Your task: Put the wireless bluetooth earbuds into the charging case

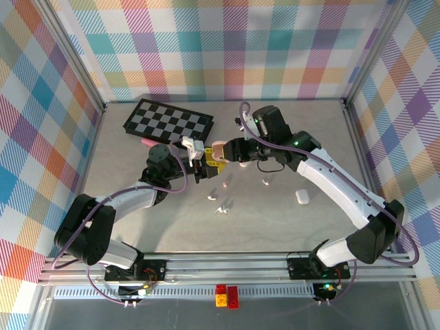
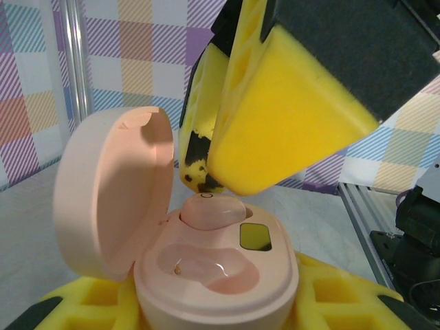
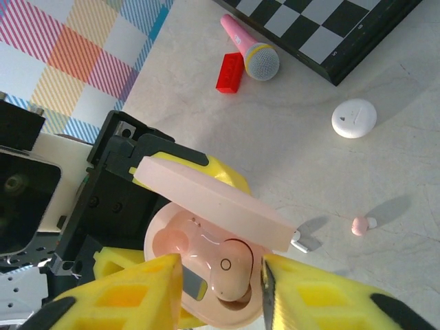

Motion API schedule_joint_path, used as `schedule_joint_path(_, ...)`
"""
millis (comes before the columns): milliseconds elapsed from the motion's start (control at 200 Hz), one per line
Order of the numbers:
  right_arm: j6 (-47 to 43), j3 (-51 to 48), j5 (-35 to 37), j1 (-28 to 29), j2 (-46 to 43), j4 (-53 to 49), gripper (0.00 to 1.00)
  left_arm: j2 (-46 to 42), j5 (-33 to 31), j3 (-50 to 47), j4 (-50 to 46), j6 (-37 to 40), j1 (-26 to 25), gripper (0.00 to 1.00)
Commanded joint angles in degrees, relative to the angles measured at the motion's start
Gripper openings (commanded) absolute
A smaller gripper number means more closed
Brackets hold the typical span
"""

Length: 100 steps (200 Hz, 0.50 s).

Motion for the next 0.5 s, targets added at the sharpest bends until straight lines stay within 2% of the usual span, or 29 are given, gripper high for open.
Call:
schedule_joint_path(0, 0.33, -1.25, -0.36, -0.47, -4.20, 2.24, 0.41, -1.69, -0.21, 1.09, 2.79, -0.55, -0.39, 0.26)
schedule_joint_path(130, 1.39, -6.35, 2.49, -0.51, -9.91, 5.66, 0.49, -1.85, -1.23, 1.01, 2.88, -1.25, -0.05, 0.25)
schedule_joint_path(250, 6.08, -15.65, 5.82, -1.86, -16.09, 12.17, 0.56, -2.22, -2.23, 0.59, 3.49, -1.75, 0.78, 0.25)
schedule_joint_path(380, 13.66, -24.80, 7.20, -5.41, -18.77, 16.96, 0.57, -3.08, -2.70, 0.15, 3.41, -2.52, 2.34, 0.25)
schedule_joint_path(495, 16.50, -29.74, 6.65, -6.47, -16.65, 20.59, 0.57, -3.94, -2.79, -0.61, 4.97, -4.08, 4.18, 0.25)
